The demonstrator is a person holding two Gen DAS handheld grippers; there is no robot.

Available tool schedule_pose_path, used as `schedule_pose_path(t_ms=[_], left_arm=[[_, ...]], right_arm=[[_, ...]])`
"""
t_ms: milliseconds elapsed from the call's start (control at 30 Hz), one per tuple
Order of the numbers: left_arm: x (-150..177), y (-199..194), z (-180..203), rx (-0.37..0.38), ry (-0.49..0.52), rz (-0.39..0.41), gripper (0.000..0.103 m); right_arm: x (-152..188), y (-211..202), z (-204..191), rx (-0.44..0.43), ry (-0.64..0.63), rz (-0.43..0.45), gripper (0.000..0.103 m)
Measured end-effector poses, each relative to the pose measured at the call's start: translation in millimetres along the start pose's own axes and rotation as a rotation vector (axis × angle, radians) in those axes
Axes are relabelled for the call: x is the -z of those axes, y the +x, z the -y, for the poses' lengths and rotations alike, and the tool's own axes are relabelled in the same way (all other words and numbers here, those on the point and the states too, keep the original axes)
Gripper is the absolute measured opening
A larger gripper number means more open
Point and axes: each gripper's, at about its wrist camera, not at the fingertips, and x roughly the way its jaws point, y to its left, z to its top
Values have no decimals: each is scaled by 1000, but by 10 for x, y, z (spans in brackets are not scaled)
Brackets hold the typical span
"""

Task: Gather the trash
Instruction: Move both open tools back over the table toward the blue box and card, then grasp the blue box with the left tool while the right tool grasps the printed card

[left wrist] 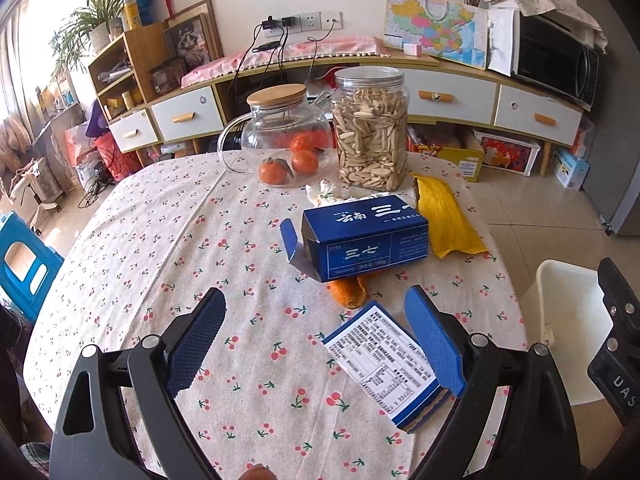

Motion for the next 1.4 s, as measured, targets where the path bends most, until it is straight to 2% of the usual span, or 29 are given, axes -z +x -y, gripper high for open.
schedule_pose_path(t_ms=[233, 433, 700, 867, 900, 967, 1000, 1033, 1200, 1300, 1400], left_arm=[[53, 125, -380, -33, -8, -18, 89], [95, 315, -810, -67, -94, -68, 89], [94, 432, -1113, -46, -171, -106, 89], [72, 478, -1184, -28, -185, -122, 89], [65, 488, -1191, -25, -185, -125, 89], [40, 508, -1200, -14, -182, -129, 89], [22, 519, -1204, -6, -179, -129, 89], [-9, 530, -1199, 5, -174, -127, 89], [-244, 512, -1029, 83, -77, -70, 88], [-481, 552, -766, 138, 43, -64, 89], [-682, 673, -426, 209, 205, -105, 89]], right_arm=[[-22, 103, -477, -88, -68, -55, 96], [17, 206, -922, -197, -165, -128, 96], [154, 360, -1383, -398, -231, -289, 96], [227, 411, -1573, -451, -271, -350, 95], [240, 413, -1597, -461, -278, -356, 92], [258, 433, -1606, -512, -270, -388, 69], [246, 430, -1579, -526, -253, -393, 66], [233, 414, -1559, -522, -251, -392, 56], [232, 411, -1337, -553, -185, -443, 54], [220, 377, -1205, -549, -167, -436, 54], [204, 394, -1083, -548, -137, -444, 54]])
